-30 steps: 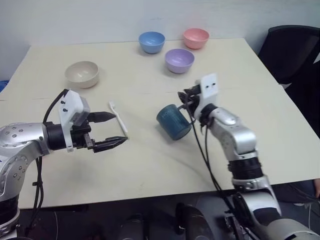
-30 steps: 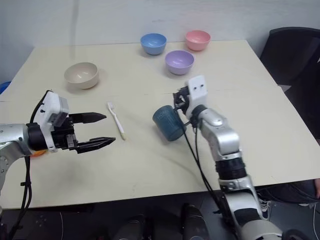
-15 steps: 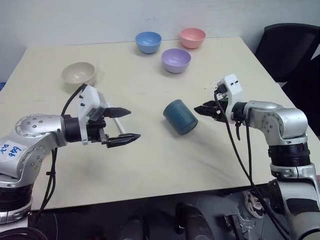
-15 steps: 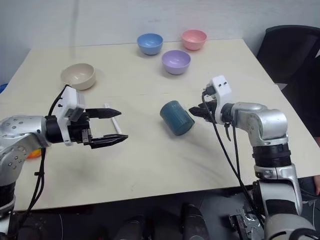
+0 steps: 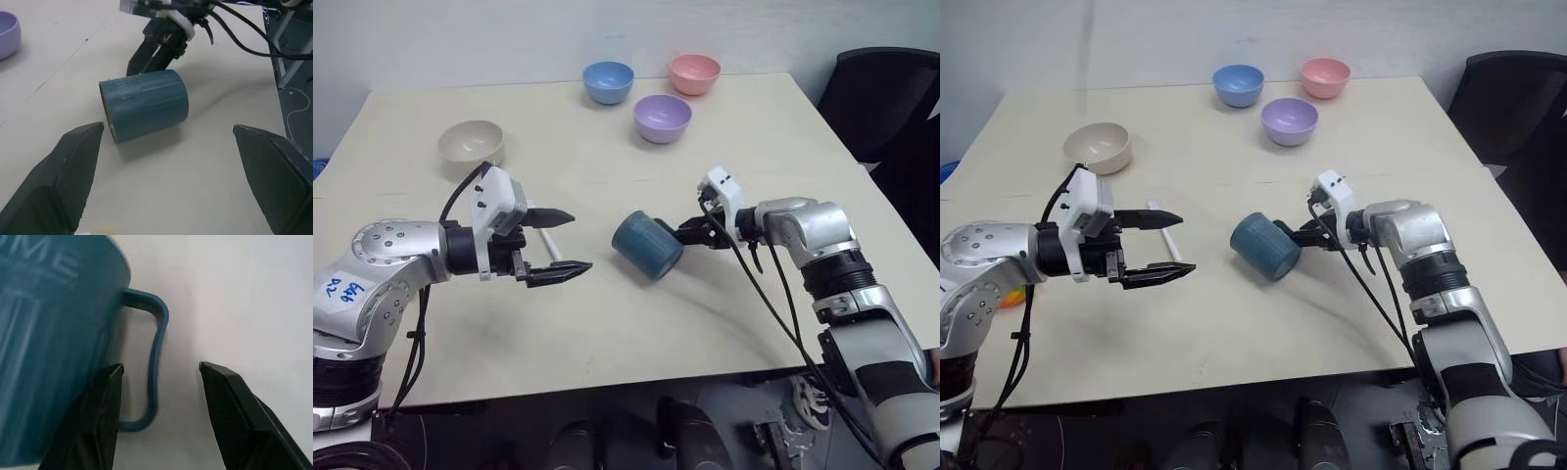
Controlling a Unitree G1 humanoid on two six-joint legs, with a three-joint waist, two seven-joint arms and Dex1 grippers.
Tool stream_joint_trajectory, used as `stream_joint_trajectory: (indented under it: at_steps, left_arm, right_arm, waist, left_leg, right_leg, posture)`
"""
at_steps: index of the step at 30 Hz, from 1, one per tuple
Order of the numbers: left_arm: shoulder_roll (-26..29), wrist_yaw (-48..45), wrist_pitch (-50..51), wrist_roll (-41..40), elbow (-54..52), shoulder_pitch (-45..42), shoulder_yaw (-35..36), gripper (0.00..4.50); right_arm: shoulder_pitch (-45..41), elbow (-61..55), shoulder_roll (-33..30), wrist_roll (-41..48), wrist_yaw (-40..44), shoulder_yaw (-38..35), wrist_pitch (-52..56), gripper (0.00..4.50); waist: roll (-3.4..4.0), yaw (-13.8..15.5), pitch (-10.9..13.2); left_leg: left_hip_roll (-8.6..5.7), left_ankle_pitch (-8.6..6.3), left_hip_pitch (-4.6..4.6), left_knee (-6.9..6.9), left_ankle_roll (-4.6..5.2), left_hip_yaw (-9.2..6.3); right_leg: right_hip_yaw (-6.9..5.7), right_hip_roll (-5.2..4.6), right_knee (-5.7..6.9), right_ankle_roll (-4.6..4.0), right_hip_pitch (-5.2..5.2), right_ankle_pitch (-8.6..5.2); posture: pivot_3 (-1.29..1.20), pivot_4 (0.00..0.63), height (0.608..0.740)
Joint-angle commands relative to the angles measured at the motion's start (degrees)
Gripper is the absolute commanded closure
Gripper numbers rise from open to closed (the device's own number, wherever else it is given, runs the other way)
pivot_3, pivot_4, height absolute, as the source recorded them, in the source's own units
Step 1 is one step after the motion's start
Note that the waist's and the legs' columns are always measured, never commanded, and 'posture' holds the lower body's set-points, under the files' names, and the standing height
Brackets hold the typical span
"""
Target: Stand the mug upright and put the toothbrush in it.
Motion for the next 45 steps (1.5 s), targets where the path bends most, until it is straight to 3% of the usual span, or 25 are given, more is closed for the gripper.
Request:
stream_joint_trajectory:
  at_steps: [1,4,10,14,18,21,29,36,45]
  left_arm:
    - [-0.04,0.51,-0.83,-0.42,-1.26,-0.12,1.64,0.0]
    - [0.4,0.51,-0.43,-0.77,-1.38,0.73,2.41,0.0]
    - [0.73,-0.42,-0.77,-0.22,-0.22,-0.08,1.72,0.0]
    - [-0.83,0.48,-0.46,-0.41,0.65,-0.27,1.27,0.0]
    - [-2.92,5.33,0.53,-0.07,0.81,1.9,3.85,0.0]
    - [-3.0,7.81,4.41,-5.01,-4.54,5.47,9.21,0.0]
    - [0.38,9.09,7.58,-7.08,-3.75,5.45,14.75,0.0]
    - [1.59,10.08,9.25,-9.51,-5.22,4.88,15.7,0.0]
    - [2.5,8.93,8.47,-9.41,-4.41,4.46,13.72,0.0]
  right_arm:
    - [-1.74,2.88,1.21,-5.94,1.98,3.88,-8.41,1.94]
    - [-2.56,4.96,1.43,-7.98,2.69,4.08,-11.07,2.51]
    - [-2.36,5.37,1.44,-9.84,5.95,3.26,-12.13,4.44]
    - [-0.13,1.86,2.47,-9.14,3.5,0.51,-10.68,4.47]
    - [4.37,-8.04,4.86,-3.83,-2.31,-7.9,-5.34,4.47]
    - [10.1,-18.1,16.18,2.2,-16.75,-18.35,-10.61,4.47]
    - [12.33,-9.82,31.33,-2.61,-33.23,-19.67,-34.92,4.47]
    - [13.21,1.67,30.72,-10.92,-37.7,-16.23,-52.59,4.47]
    - [21.13,1.54,26.91,-15.0,-36.26,-13.01,-61.5,4.47]
  waist:
    - [0.0,-0.1,0.0]
    - [0.0,-0.19,0.0]
    - [0.01,-0.19,0.0]
    - [-0.06,0.06,-0.03]
    - [-0.06,-0.02,-0.03]
    - [-0.05,-0.22,-0.03]
    - [0.02,-0.55,0.01]
    - [0.05,-0.68,0.03]
    - [0.06,-1.69,0.03]
  left_leg:
    - [0.0,0.0,0.0,0.0,0.0,0.0]
    - [0.01,0.01,0.01,0.01,-0.03,0.0]
    - [0.04,0.02,0.02,0.01,-0.05,0.0]
    - [0.21,0.02,0.05,0.08,-0.05,-0.13]
    - [0.22,0.02,0.05,0.07,-0.05,-0.12]
    - [0.26,0.02,0.04,0.06,-0.06,-0.1]
    - [0.62,-0.04,0.04,0.03,-0.37,-0.03]
    - [0.61,-0.05,0.06,-0.02,-0.39,-0.06]
    - [0.78,-0.03,0.16,-0.09,-0.54,-0.05]
  right_leg:
    - [0.0,0.0,0.0,0.0,0.0,0.0]
    - [-0.01,0.03,0.01,0.0,0.0,0.0]
    - [0.0,0.03,0.01,0.0,0.0,0.0]
    - [-0.07,-0.02,0.02,0.0,0.13,0.0]
    - [-0.07,-0.03,0.06,0.0,0.12,0.0]
    - [-0.07,-0.01,0.07,0.0,0.09,0.0]
    - [0.03,0.48,0.06,-0.11,-0.02,-0.06]
    - [0.05,0.54,0.04,-0.18,-0.01,-0.1]
    - [0.11,0.73,0.07,-0.33,0.0,-0.18]
  posture:
    - [0.0,0.15,0.74]
    - [0.0,0.15,0.74]
    - [0.0,0.15,0.74]
    - [0.0,0.15,0.74]
    - [0.0,0.15,0.74]
    - [0.0,0.15,0.74]
    - [0.0,0.15,0.74]
    - [0.0,0.15,0.74]
    - [0.0,0.15,0.74]
